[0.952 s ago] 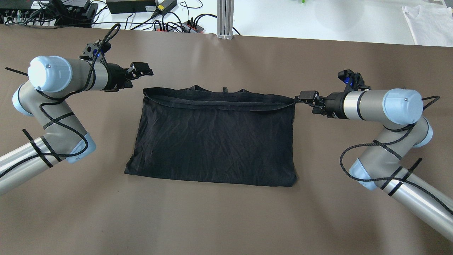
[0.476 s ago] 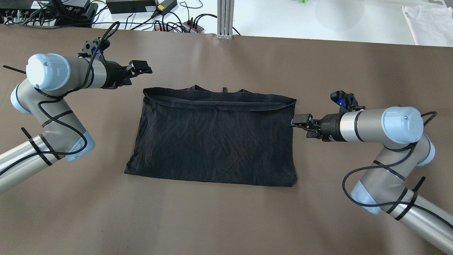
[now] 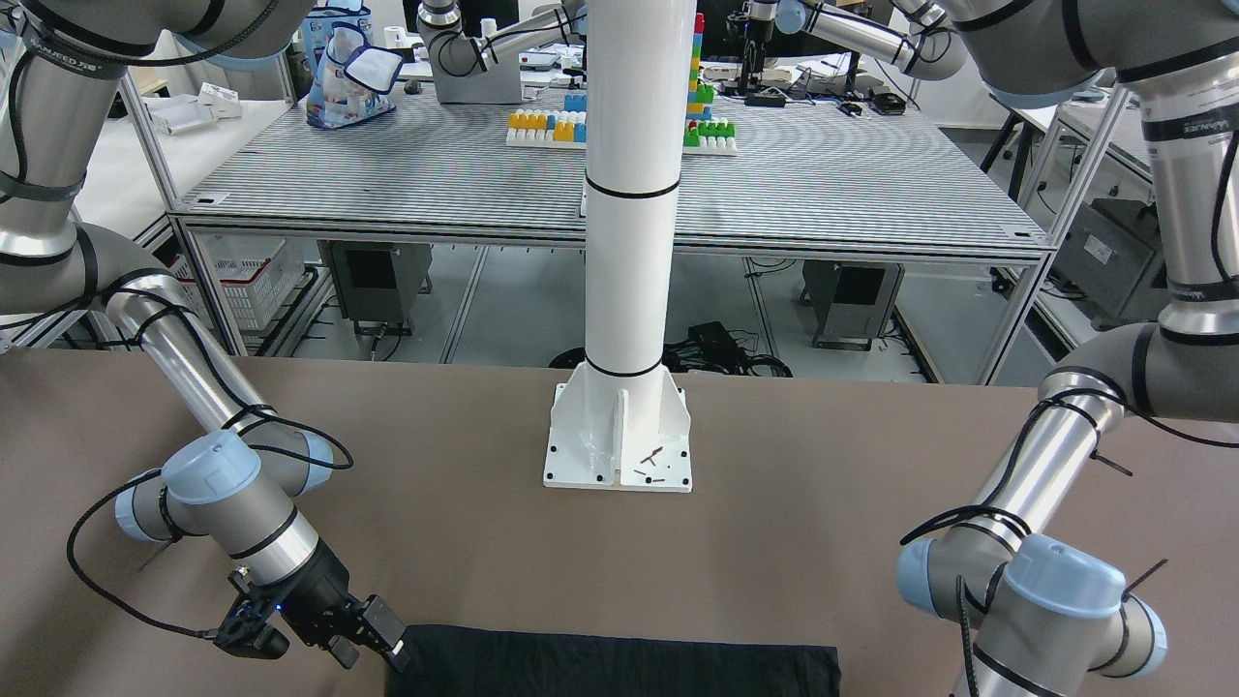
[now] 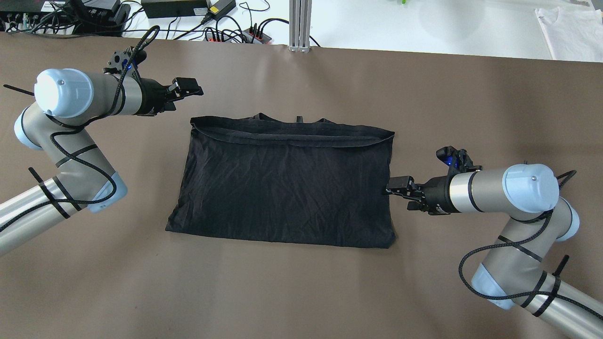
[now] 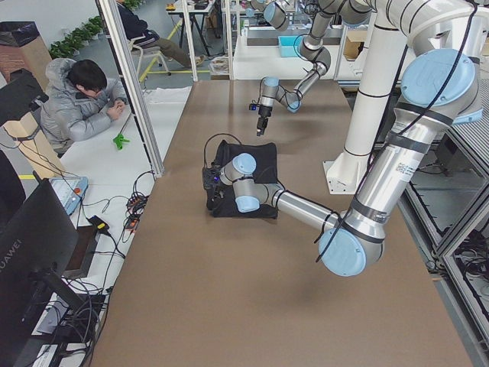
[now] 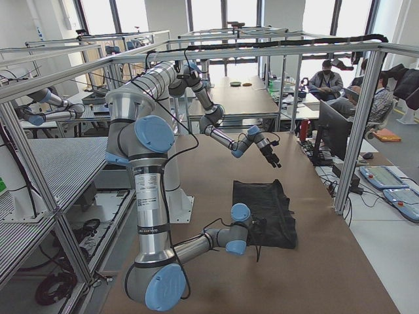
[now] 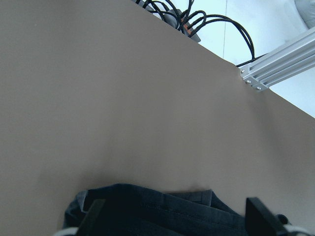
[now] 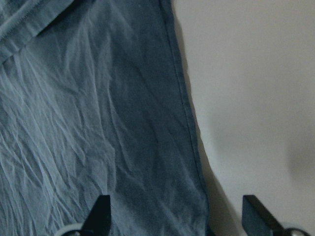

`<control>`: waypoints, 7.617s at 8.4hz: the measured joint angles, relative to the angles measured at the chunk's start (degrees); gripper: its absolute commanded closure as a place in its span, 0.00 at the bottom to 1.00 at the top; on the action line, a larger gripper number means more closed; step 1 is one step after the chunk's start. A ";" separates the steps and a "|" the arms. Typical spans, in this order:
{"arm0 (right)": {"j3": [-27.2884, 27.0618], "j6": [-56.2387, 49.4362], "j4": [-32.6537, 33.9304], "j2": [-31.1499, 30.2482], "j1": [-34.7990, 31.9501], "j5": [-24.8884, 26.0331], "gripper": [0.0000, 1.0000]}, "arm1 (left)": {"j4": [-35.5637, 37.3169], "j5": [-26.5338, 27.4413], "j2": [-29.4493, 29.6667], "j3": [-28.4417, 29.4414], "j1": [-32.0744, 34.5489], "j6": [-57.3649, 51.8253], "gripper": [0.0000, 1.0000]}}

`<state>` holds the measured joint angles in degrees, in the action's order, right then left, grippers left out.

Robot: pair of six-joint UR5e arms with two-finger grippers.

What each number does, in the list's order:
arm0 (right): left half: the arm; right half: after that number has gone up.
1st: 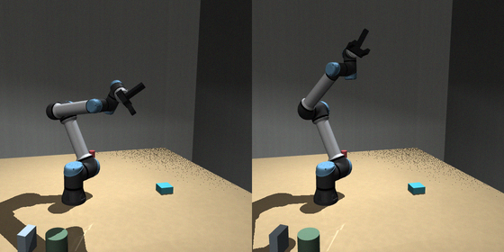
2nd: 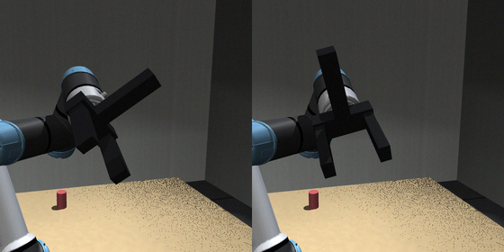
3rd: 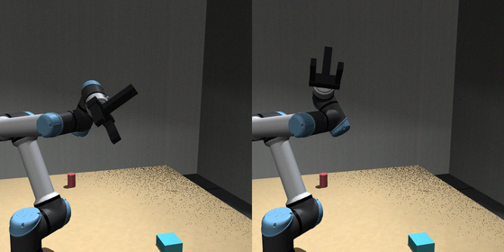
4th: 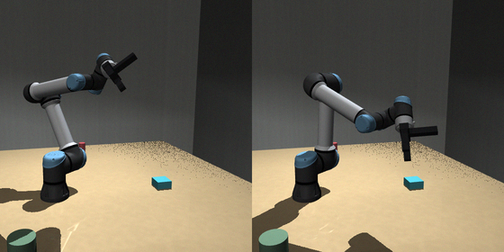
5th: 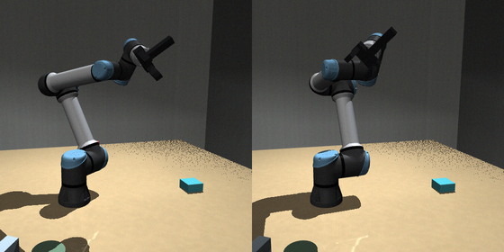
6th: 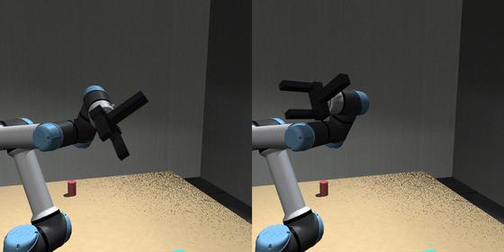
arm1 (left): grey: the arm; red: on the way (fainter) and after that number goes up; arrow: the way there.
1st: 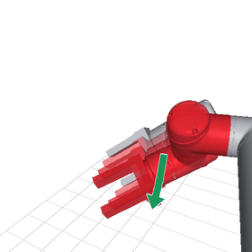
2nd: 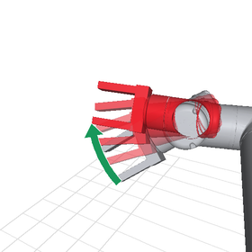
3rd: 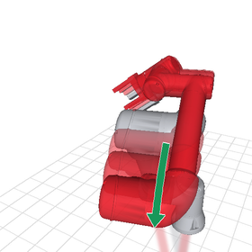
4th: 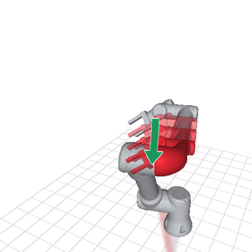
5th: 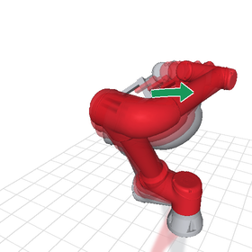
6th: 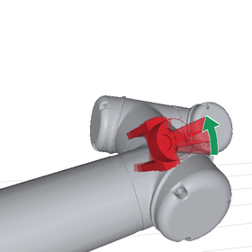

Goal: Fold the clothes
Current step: 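Move the right gripper to the folded shirt's nearest corner and grasp it, then drag the grasped corner toward the robot with the right gripper, turning the shirt, then release the corner and withdraw the right gripper while the left gripper approaches the shirt, then grasp the shirt corner with the left gripper and swing it away from the robot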

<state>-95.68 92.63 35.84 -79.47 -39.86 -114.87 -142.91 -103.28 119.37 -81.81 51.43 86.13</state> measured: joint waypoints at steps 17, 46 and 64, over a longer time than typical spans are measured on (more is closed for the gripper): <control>-5.14 2.23 -0.47 -2.07 8.49 -4.13 1.00 | -0.09 0.08 0.60 0.07 0.15 -0.10 0.00; -15.22 -2.29 1.82 -3.89 -1.72 -2.89 0.05 | 3.17 7.18 -22.28 -19.17 -20.16 3.89 0.00; -15.16 -1.69 1.78 -4.20 -1.72 -2.02 0.05 | 4.87 8.13 -21.00 -18.47 -19.75 1.88 1.00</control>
<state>-110.84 90.94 37.62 -83.67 -41.57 -116.89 -138.04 -95.14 98.37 -100.28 31.68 88.01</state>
